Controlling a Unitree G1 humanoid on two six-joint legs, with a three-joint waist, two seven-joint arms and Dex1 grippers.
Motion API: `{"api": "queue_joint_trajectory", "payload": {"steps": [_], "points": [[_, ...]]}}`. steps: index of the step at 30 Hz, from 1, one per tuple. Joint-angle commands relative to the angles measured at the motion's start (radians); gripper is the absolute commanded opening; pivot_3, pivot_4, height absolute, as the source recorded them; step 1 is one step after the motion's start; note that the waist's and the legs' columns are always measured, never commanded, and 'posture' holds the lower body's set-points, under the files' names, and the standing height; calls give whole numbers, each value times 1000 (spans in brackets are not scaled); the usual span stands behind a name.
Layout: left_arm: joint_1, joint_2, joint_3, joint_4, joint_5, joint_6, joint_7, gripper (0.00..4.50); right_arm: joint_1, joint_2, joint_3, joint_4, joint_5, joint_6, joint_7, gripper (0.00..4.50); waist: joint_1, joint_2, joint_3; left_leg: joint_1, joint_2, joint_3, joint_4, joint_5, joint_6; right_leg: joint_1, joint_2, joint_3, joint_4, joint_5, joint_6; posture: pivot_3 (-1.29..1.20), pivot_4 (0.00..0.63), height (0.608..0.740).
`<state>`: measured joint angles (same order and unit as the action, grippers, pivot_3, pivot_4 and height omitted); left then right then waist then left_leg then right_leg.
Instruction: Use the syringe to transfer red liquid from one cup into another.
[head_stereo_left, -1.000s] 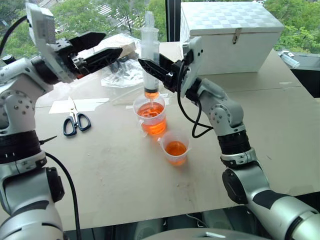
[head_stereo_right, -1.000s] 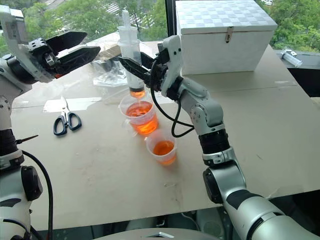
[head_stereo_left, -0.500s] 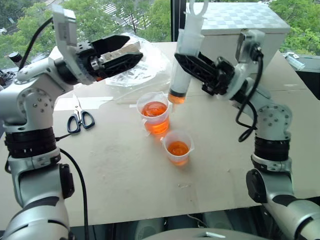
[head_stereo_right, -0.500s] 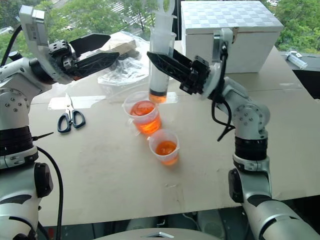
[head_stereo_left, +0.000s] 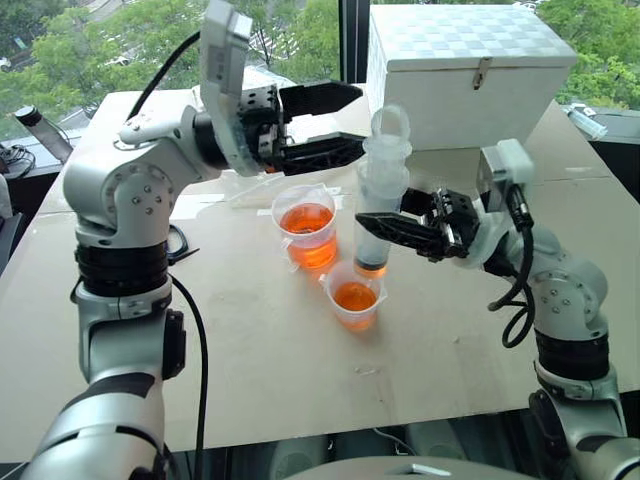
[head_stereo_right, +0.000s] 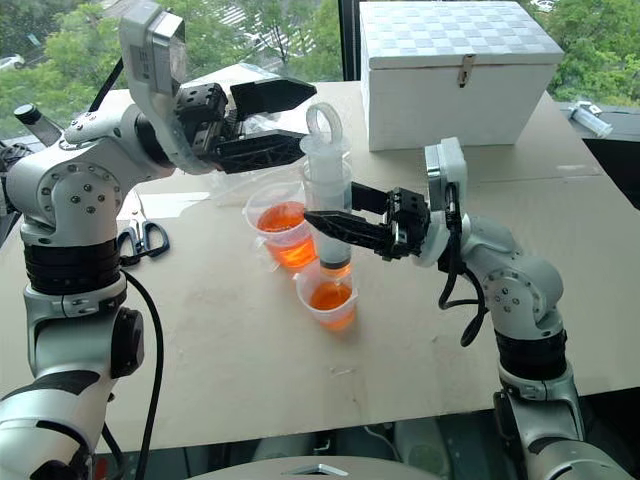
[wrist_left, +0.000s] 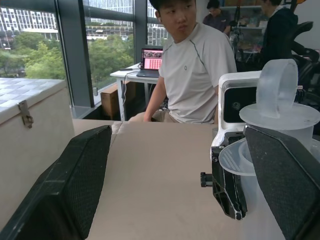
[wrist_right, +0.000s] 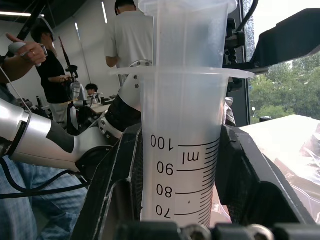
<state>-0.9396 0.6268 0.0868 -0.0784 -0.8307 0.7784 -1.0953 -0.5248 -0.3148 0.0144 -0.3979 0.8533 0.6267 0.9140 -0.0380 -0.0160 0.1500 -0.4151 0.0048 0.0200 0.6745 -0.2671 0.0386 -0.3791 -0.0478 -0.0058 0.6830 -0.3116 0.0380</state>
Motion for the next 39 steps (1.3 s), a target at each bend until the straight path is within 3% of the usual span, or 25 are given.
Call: {"api": "queue_joint_trajectory", "payload": {"steps": [1,21,28,39], "points": [[-41,-7,37,-18,-77,23,-38,4288,-4,6,47,-11,-55,-80,39,1536,0,0,0,0,0,0,0,0,0,0,0,0,0,0,0,0,150,740],[-33,127,58,59,-28,-13,-172,4288,-2,-2,74,75,-83,-166,104,1536,3,0,0,0,0,-1,1,0,0,1,0,-1,-1,0,0,0,150,740],[-26,128,58,30,-99,37,-236,4288,2,0,78,80,-94,-164,106,1536,2,0,0,0,0,-1,1,0,0,1,0,-1,-1,0,0,0,150,740],[-46,89,-27,18,-62,35,-267,4288,3,4,82,79,-107,-170,104,1536,3,0,0,0,0,-1,1,0,0,1,0,-1,-1,0,0,0,150,740]]}}
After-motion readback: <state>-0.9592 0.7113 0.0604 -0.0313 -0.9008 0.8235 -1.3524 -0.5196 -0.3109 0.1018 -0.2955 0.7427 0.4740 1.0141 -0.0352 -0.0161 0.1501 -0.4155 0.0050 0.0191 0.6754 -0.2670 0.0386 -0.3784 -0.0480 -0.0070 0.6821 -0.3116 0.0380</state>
